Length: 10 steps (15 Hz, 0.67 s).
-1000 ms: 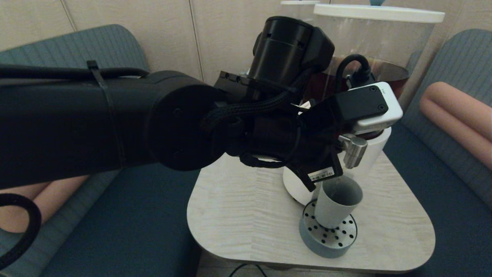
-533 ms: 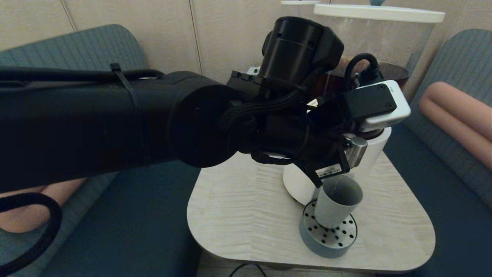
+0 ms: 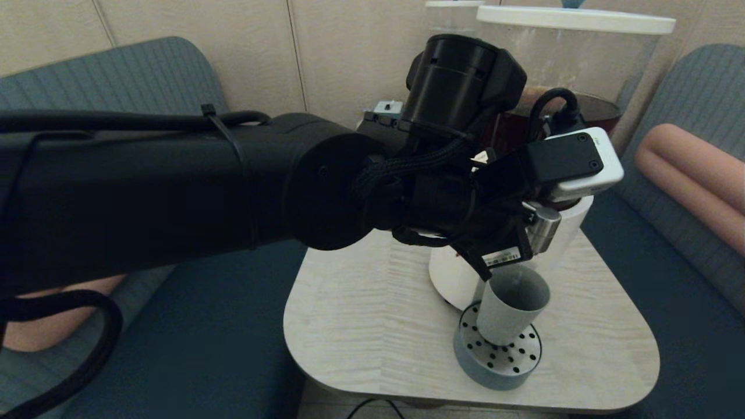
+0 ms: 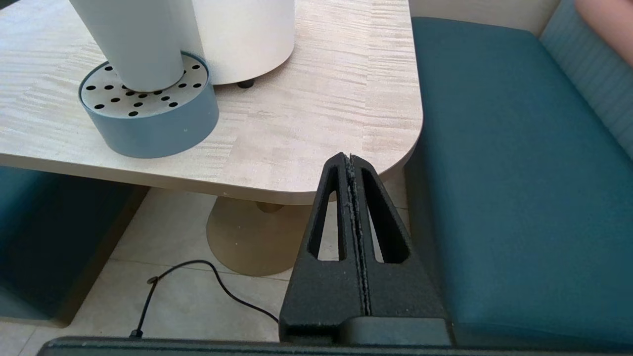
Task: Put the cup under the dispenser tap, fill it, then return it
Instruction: Turn off the faucet
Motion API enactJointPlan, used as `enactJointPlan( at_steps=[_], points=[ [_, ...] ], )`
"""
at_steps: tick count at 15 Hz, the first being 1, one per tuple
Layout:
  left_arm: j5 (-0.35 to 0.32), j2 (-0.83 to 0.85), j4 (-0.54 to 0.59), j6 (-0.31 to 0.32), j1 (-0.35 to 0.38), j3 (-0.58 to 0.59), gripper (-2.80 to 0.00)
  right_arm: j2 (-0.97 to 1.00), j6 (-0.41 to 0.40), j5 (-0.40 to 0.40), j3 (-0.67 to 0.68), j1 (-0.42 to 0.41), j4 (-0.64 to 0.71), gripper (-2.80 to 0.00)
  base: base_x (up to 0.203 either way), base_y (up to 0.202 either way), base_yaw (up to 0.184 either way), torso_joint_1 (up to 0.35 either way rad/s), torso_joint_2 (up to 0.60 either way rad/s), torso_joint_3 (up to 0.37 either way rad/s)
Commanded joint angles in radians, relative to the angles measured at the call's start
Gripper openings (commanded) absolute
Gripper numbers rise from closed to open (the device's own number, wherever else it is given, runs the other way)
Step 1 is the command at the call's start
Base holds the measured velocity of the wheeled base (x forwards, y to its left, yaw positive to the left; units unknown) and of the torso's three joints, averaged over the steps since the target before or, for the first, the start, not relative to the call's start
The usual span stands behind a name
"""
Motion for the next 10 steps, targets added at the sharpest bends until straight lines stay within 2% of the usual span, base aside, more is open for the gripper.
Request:
enactJointPlan(
  at_steps=[1,10],
  points=[
    [-0.006,0.013,-0.005,0.011,0.000,-0.021,-2.80,0.001,0.000,0.000,0.000,0.000,0.000,-2.80,0.000,0.000,0.000,0.000,0.00,0.000],
    [-0.007,0.025,-0.009,0.082,0.000,-0.020,-2.80,0.001,0.000,-0.001,0.000,0.000,0.000,-2.80,0.000,0.000,0.000,0.000,0.00,0.000]
  ],
)
